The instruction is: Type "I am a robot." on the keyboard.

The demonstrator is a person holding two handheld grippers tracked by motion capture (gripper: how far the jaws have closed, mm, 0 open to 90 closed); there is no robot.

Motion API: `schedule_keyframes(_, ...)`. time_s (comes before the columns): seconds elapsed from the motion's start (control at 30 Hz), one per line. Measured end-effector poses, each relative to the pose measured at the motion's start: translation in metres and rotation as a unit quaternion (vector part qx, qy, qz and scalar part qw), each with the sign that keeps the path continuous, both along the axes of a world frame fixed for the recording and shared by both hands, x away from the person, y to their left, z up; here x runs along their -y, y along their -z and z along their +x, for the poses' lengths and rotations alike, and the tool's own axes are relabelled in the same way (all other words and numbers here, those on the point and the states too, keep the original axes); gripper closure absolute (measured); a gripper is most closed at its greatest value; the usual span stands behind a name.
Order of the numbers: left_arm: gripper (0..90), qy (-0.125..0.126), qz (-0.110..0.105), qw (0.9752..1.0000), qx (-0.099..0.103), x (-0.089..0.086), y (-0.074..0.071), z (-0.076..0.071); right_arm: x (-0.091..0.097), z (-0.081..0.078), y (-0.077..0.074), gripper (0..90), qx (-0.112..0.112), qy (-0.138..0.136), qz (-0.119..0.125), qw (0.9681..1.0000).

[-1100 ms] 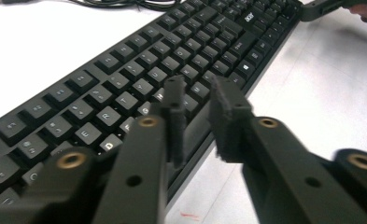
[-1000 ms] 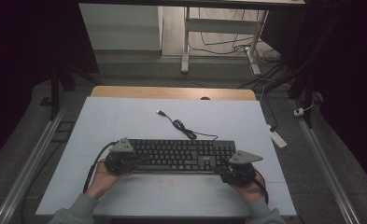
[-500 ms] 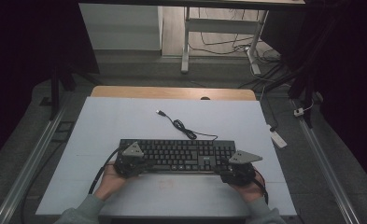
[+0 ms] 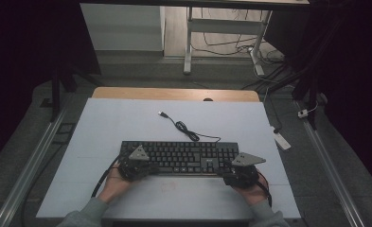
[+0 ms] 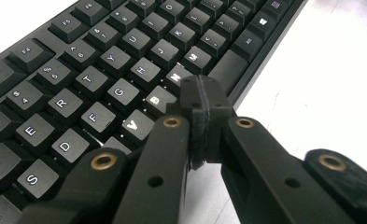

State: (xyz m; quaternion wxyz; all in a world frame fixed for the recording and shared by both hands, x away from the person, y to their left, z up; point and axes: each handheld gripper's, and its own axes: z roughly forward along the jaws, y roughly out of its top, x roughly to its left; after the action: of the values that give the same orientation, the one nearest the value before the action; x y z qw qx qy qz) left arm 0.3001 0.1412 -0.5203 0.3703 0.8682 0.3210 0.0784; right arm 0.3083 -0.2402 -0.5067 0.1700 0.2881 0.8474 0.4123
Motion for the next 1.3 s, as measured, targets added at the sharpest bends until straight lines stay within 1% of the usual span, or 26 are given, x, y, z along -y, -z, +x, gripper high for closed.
schedule_keyframes(0.17,88.7,-0.002,0.006,1.0000,-0.001,0.001,0.002,0.001,0.000,0.000,0.000,49.3,0.000,0.000,0.001,1.0000)
schedule_keyframes(0.27,88.7,-0.004,0.003,1.0000,-0.002,0.001,0.002,0.001,0.000,0.000,0.000,49.3,-0.001,0.001,0.000,1.0000)
schedule_keyframes(0.33,88.7,-0.005,0.011,0.9999,-0.002,0.002,0.005,0.001,0.000,0.000,0.000,49.3,0.000,0.000,0.000,1.0000)
schedule_keyframes(0.4,88.8,-0.006,0.005,1.0000,-0.003,0.001,0.005,0.001,0.000,0.000,0.000,49.3,0.000,0.001,0.001,1.0000)
schedule_keyframes(0.47,88.8,-0.007,0.010,0.9999,0.001,0.001,0.004,0.001,0.000,0.000,0.000,49.3,0.000,0.001,0.001,1.0000)
schedule_keyframes(0.53,88.7,-0.007,0.010,0.9999,0.004,0.001,0.003,0.000,0.000,0.000,0.000,49.3,0.000,0.000,0.000,1.0000)
schedule_keyframes(0.67,87.7,-0.008,-0.010,0.9998,0.015,-0.004,-0.005,-0.002,0.000,0.000,0.000,49.3,0.000,0.000,0.002,1.0000)
schedule_keyframes(0.77,80.9,-0.014,-0.029,0.9992,0.023,-0.011,-0.012,-0.003,0.000,0.000,0.000,49.3,-0.001,0.000,0.001,1.0000)
schedule_keyframes(0.87,70.0,-0.025,-0.040,0.9985,0.028,-0.018,-0.018,-0.004,0.000,0.000,0.000,49.3,0.000,0.000,0.001,1.0000)
schedule_keyframes(1.0,56.6,-0.043,-0.054,0.9974,0.023,-0.028,-0.022,-0.003,0.000,0.000,0.000,49.3,-0.001,0.000,0.000,1.0000)
schedule_keyframes(1.1,48.1,-0.059,-0.058,0.9964,0.017,-0.034,-0.023,-0.003,0.000,0.000,0.000,49.2,0.000,0.000,0.001,1.0000)
schedule_keyframes(1.23,41.1,-0.078,-0.067,0.9946,0.016,-0.042,-0.027,-0.005,0.000,0.000,-0.001,49.2,0.001,-0.001,0.001,1.0000)
schedule_keyframes(1.3,38.6,-0.083,-0.067,0.9942,0.016,-0.045,-0.028,-0.004,0.000,0.000,-0.001,49.2,0.002,-0.001,0.000,1.0000)
